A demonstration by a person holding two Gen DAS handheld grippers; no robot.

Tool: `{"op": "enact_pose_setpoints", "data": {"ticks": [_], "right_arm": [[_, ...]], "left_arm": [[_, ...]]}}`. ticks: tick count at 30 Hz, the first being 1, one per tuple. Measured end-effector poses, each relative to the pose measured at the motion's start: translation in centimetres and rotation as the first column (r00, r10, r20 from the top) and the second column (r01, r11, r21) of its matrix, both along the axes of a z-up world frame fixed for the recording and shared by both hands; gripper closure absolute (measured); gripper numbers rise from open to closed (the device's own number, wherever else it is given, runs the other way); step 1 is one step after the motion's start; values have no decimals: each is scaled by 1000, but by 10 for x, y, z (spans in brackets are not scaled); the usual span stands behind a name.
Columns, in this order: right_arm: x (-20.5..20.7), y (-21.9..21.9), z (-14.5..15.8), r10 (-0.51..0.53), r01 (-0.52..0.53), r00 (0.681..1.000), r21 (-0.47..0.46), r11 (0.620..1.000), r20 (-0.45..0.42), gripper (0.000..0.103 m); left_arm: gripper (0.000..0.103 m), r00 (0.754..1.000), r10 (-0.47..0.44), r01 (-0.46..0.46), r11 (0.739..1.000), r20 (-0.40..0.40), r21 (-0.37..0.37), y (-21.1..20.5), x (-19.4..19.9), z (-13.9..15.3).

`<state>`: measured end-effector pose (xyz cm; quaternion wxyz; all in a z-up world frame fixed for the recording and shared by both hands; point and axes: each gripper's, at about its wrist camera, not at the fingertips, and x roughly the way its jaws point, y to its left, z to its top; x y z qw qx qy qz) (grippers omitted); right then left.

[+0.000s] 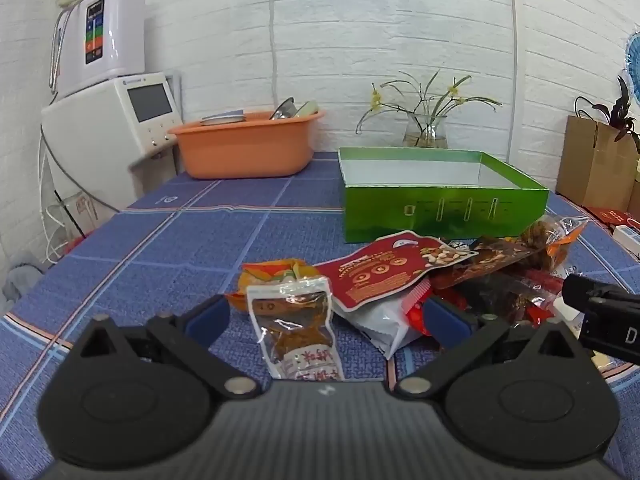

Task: Organize snacks

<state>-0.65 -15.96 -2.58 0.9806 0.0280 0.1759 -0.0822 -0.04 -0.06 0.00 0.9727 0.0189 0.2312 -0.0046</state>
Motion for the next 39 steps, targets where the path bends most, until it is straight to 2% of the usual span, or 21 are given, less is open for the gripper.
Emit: {"op": "enact_pose_setpoints", "data": {"ticks": [11, 18, 22, 29, 34, 39], "right_arm": [[0, 2, -2, 8, -8, 1000, 2, 1000, -12, 0], [-2, 1, -3, 3, -3, 1000, -4, 1000, -13, 0], [-2, 0, -3, -1, 1, 1000, -1, 1000, -18, 0], [-2, -2, -4, 0, 0, 1000, 6, 1000, -28, 0], [-2, -3, -6, 4, -3, 999, 14, 1000, -33, 0], [-2, -5, -7, 4, -4, 999, 23, 1000, -37, 0]], "left_arm": [[0, 1000, -20, 20, 999, 8, 44, -9, -5, -3], [0, 1000, -8, 8, 999, 4, 40, -3, -5, -3], [0, 1000, 10, -10, 1000, -15, 13, 3, -4, -5], [0, 1000, 5, -5, 999, 2, 35, 5, -6, -5], [0, 999, -10, 12, 999, -34, 50, 2, -7, -7], [0, 999, -12, 14, 998, -32, 55, 2, -7, -8]]}}
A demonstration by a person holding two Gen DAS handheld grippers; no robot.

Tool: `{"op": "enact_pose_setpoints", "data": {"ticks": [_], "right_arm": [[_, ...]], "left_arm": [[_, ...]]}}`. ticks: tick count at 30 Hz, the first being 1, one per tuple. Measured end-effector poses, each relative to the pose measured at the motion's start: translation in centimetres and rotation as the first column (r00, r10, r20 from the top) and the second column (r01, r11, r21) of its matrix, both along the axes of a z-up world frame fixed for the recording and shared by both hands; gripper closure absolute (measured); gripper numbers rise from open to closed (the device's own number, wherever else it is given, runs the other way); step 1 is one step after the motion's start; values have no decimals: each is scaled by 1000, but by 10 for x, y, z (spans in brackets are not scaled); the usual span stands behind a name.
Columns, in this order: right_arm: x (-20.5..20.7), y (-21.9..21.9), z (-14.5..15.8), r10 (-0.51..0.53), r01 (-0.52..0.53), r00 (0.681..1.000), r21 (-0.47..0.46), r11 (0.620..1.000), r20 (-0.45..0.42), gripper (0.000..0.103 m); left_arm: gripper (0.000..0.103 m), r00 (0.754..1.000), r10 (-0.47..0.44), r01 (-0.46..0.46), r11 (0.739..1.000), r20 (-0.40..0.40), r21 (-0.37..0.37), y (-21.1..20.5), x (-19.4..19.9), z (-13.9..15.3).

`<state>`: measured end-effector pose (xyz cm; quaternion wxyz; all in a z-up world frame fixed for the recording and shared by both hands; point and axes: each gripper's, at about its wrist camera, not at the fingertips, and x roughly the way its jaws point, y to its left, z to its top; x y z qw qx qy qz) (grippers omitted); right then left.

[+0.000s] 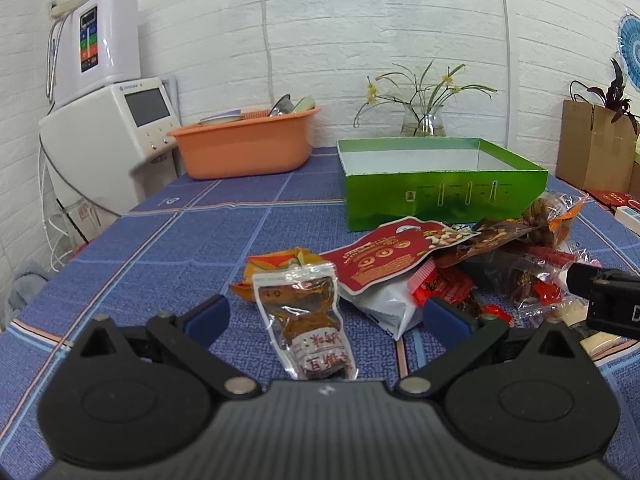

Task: Organize snacks

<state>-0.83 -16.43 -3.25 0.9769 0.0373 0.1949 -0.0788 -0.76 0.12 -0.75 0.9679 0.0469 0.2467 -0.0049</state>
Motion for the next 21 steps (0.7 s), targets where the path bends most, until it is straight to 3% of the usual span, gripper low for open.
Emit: {"op": "enact_pose_setpoints", "data": {"ticks": [7, 21], "right_arm": [[0, 3, -1, -11, 11, 1000, -38, 999, 0, 0], [-2, -2, -1, -11, 11, 1000, -10, 1000, 5, 0]], "left_arm": [[0, 1000, -8, 8, 1000, -6, -10, -1, 0, -1], [0, 1000, 1, -1, 1000, 6, -20, -1, -3, -3]]}}
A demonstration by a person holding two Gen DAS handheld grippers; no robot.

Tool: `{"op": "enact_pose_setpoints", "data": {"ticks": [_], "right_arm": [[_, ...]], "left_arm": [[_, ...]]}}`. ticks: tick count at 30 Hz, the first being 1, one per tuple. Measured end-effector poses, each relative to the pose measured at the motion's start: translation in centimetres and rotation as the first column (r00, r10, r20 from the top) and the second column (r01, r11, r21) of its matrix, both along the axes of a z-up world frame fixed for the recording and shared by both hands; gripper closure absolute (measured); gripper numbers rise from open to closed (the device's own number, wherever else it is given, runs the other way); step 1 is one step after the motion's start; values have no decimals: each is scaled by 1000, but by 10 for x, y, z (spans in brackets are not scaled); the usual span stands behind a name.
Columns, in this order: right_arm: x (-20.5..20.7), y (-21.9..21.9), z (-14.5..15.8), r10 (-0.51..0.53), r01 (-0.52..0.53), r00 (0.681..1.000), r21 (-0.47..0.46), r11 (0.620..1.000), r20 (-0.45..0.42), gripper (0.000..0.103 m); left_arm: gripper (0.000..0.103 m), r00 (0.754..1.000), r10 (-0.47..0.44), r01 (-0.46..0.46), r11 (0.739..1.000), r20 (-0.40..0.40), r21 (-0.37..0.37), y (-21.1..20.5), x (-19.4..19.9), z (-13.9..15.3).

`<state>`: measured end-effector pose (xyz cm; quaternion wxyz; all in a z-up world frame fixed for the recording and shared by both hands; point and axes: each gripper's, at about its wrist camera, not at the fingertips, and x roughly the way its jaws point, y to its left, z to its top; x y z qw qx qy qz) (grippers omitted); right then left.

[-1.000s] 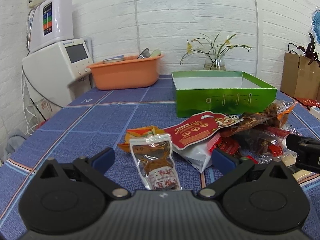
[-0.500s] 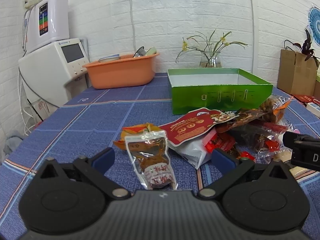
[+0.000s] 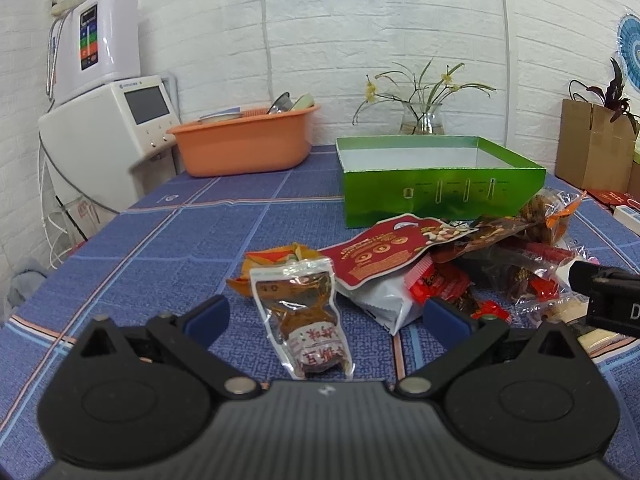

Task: Organize snacks

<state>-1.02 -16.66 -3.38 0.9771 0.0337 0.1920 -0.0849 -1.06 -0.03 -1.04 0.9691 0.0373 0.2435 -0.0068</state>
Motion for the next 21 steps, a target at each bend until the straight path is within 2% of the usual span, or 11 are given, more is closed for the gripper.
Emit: {"op": "enact_pose_setpoints", "data": {"ticks": [6, 12, 15, 21], "right_arm": [[0, -2, -1, 17, -17, 1000, 20, 1000, 5, 0], [-5, -3, 2, 31, -31, 999, -1, 1000, 32, 0], [-13, -10, 11, 93, -91, 993, -32, 995, 74, 0], [-23, -35, 40, 201, -180, 959, -118, 977, 199, 0]], "left_arm": [[0, 1000, -12, 12, 1000, 6, 12, -2, -1, -1], [0, 999, -49, 49, 999, 16, 17, 0, -3, -1], [0, 993, -106, 106, 994, 50, 15, 11, -10, 1], [0, 966, -178, 159, 981, 189, 109, 31, -16, 14]]}}
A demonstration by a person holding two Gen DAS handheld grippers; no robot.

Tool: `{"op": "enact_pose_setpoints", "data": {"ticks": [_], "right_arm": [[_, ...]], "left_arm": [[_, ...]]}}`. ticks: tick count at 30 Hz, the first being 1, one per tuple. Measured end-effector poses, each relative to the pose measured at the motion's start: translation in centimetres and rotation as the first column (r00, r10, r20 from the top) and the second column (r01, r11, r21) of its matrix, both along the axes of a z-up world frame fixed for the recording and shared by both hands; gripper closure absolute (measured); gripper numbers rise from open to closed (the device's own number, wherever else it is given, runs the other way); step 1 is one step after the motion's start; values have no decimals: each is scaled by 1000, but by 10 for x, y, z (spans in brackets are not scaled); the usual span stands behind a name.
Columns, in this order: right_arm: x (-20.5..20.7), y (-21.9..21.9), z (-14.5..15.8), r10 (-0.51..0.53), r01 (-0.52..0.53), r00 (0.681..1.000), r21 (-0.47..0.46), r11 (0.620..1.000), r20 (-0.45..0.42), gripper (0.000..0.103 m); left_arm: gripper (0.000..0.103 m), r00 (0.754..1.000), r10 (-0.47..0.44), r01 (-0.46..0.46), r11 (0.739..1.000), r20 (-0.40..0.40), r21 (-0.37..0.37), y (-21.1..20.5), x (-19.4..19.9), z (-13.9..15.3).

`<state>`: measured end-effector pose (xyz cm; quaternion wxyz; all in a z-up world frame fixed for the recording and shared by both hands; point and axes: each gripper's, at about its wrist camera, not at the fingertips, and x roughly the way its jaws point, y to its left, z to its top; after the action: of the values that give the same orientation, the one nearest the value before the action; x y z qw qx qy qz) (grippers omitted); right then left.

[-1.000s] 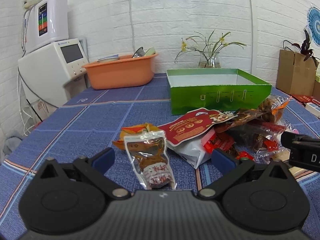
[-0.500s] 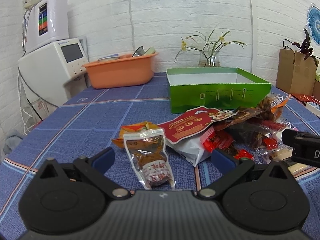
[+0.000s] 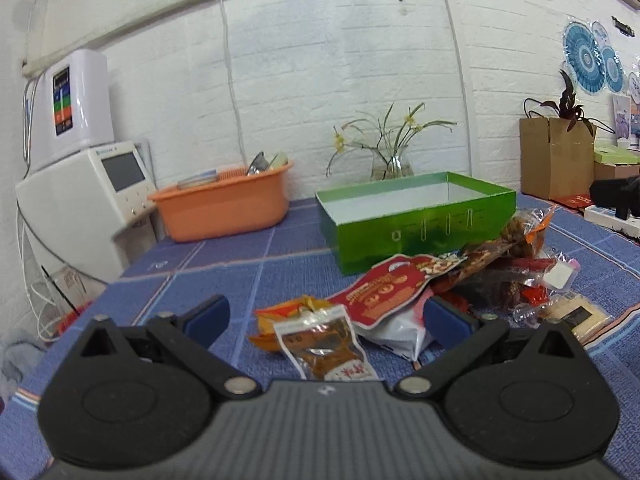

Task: Organize snacks
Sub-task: 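Grasp the clear braised-food pouch with the left gripper while the right grasps an orange-wrapped snack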

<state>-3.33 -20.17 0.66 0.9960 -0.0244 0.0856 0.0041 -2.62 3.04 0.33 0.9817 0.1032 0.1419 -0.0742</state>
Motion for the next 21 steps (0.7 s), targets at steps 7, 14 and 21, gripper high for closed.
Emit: {"op": "enact_pose_setpoints", "data": {"ticks": [7, 14, 21], "right_arm": [[26, -33, 4, 107, -98, 992, 131, 987, -65, 0], [46, -37, -7, 140, -132, 985, 88, 987, -96, 0], [91, -26, -10, 242, -230, 955, 84, 970, -173, 0]], "left_arm": [[0, 978, 36, -58, 993, -204, -104, 18, 37, -14], [0, 905, 59, -198, 935, -422, -294, 16, 66, -40], [0, 912, 81, -172, 965, -402, -197, -3, 76, -43]]}}
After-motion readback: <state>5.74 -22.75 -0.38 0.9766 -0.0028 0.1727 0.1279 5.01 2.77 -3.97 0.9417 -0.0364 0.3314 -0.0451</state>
